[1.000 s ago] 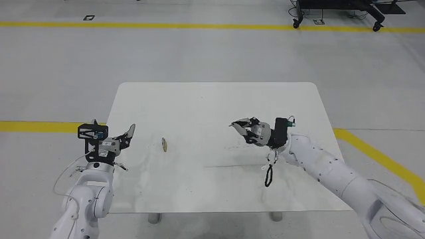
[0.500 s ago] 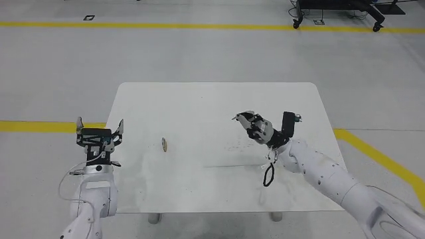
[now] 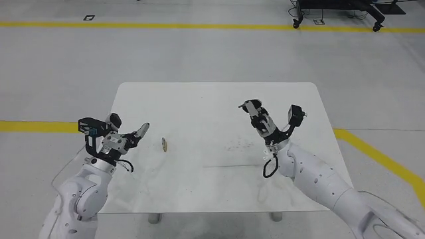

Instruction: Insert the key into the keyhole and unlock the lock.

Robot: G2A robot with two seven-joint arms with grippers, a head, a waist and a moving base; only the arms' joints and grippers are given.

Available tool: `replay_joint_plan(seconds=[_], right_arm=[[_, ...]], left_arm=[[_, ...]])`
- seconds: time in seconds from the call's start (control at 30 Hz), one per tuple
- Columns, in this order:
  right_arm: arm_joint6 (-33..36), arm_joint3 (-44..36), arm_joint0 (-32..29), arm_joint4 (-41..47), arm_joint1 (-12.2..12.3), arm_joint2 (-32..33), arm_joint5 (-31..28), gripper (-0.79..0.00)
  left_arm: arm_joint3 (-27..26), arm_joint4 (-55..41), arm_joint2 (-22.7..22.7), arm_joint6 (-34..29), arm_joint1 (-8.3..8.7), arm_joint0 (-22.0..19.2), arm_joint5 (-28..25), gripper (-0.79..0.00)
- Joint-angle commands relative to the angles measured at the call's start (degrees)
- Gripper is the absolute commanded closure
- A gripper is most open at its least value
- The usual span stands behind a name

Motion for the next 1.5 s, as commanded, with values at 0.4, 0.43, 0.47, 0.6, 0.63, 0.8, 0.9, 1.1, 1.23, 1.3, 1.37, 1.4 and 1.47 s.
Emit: replay_joint_plan(seconds=[0.4,0.43,0.47,0.6,0.63,0.8,0.9,1.1,1.23,1.3,1.37,1.4,1.47], right_arm=[[11.2,1.6,-2.6,18.9,-1.7,3.2,-11.2,0.000],[11.7,1.3,-2.8,20.8,-1.9,3.4,-11.2,0.000],[12.4,0.6,-3.0,22.6,-2.2,3.3,-11.2,0.000],[16.2,-0.1,-3.1,28.6,-2.6,4.1,-11.2,0.000],[17.2,0.2,-3.0,30.1,-2.7,4.5,-11.2,0.000],[27.0,-0.9,-2.1,40.1,-3.9,3.7,-11.2,0.000],[34.8,-0.5,-1.3,47.3,-5.2,2.4,-11.2,0.000],[47.1,3.3,-0.2,57.9,-7.5,3.4,-11.2,0.000],[54.9,4.3,-0.5,63.4,-8.7,5.3,-11.2,0.000],[59.1,4.6,-0.8,65.8,-9.2,6.7,-11.2,0.000],[62.9,4.9,-1.2,67.6,-9.7,8.3,-11.2,0.000],[64.4,5.1,-1.4,68.4,-9.9,9.2,-11.2,0.000],[67.5,5.2,-1.9,69.7,-10.4,11.0,-11.2,0.000]], left_arm=[[20.6,-67.0,22.9,-52.5,-1.00,-31.5,-13.3,-0.785],[22.4,-69.4,24.7,-54.2,-1.36,-33.5,-13.8,-0.785],[24.4,-71.3,26.2,-55.4,-1.69,-35.3,-14.7,-0.785],[30.5,-75.3,30.9,-57.4,-2.95,-40.3,-19.7,-0.785],[31.5,-75.8,31.8,-57.4,-3.25,-41.1,-21.3,-0.785],[34.9,-73.2,35.8,-53.4,-4.55,-44.3,-27.4,-0.785],[35.7,-70.0,37.6,-50.4,-5.16,-45.1,-30.0,-0.733],[38.8,-68.1,39.2,-45.6,-6.06,-46.6,-32.1,-0.431],[40.3,-66.8,39.5,-44.9,-6.13,-47.6,-32.0,-0.360],[40.3,-66.0,39.7,-44.0,-6.22,-47.6,-31.6,-0.376],[40.4,-64.8,39.7,-42.9,-6.25,-47.7,-31.0,-0.379],[40.3,-64.4,39.7,-42.4,-6.28,-47.6,-30.9,-0.379],[40.2,-63.3,39.7,-41.5,-6.29,-47.6,-30.6,-0.388]])
